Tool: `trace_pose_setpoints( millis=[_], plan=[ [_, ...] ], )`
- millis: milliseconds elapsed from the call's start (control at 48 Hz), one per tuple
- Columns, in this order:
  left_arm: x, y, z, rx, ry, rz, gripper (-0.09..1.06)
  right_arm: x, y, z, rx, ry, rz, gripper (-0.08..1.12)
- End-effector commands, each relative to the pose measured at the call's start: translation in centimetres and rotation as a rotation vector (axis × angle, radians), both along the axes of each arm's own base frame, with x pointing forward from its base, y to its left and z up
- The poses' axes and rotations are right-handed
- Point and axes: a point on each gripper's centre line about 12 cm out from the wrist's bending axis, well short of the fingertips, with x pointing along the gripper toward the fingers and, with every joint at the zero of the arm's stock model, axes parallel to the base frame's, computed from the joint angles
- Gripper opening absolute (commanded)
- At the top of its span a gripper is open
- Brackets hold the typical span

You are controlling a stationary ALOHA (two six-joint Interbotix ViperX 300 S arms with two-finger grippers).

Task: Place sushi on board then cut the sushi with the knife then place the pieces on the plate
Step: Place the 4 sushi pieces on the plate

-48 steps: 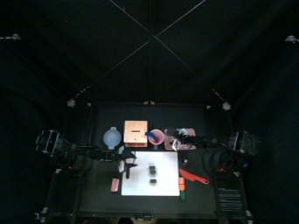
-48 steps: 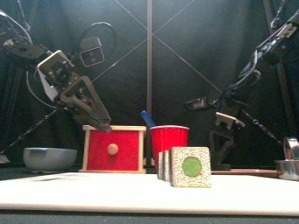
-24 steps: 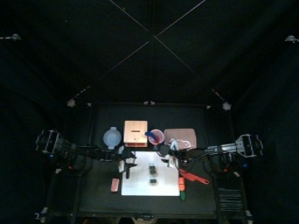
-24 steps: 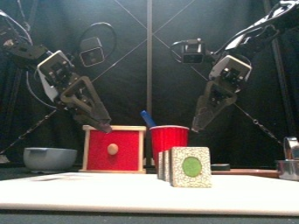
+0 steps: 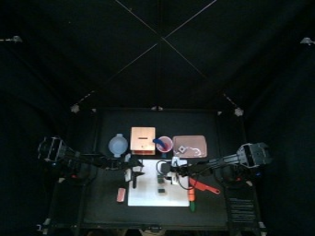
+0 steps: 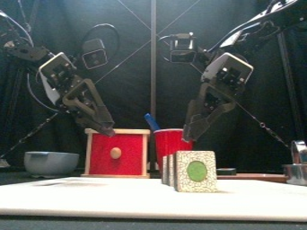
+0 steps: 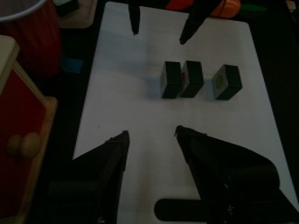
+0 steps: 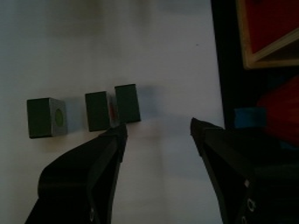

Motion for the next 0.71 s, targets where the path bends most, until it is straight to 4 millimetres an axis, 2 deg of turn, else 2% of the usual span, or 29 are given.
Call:
trace_pose_setpoints(
  millis=[21, 312, 708],
  plan=[
    [0.3, 0.1, 0.6, -0.001, -0.020, 0.003, 0.84, 1.1, 0.5, 1.3, 0.004, -0.045, 0.014, 0.91],
    [0.0, 0.1, 0.2, -0.003, 0.004, 0.002, 0.84, 2.0, 0.9, 0.2, 0.002, -0.022, 0.020, 0.91],
    [-0.2, 0.1, 0.0, -0.003, 0.014, 0.002, 0.84, 2.6, 0.6, -0.2, -0.001, -0.010, 0.012, 0.91]
  ],
)
